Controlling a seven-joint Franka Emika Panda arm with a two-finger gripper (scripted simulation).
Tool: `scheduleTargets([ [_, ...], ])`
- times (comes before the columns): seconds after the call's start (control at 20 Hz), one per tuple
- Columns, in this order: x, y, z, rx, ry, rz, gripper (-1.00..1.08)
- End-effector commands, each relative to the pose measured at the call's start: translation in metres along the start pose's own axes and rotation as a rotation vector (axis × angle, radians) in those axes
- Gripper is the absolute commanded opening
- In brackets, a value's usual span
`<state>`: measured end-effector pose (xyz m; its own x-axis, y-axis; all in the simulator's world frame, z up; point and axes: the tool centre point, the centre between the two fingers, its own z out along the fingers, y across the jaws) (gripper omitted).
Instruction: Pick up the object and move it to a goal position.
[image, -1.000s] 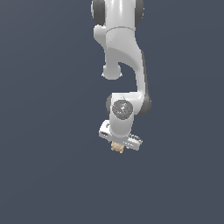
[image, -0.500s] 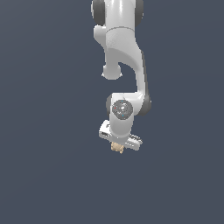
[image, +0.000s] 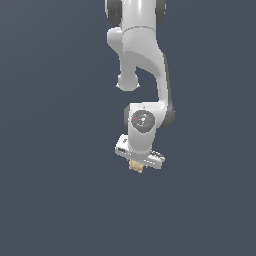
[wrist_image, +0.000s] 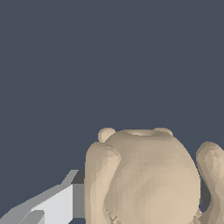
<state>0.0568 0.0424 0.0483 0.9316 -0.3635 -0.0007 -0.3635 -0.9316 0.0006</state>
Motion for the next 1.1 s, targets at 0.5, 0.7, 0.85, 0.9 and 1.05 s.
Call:
scheduleTargets([
  [0.5,-0.061,-0.034,-0.05,0.001,0.0,-0.001,-1.0],
  [0.7,-0.078,-0.044,-0.065,0.001,0.0,-0.001,-1.0],
  [0.85,-0.086,-0.048,-0.072,0.001,0.0,-0.001,-1.0],
  [0.9,-0.087,-0.049,-0.073,0.001,0.0,-0.001,-1.0],
  [1.05,-0.089,-0.051,-0.075,0.001,0.0,-0.001,-1.0],
])
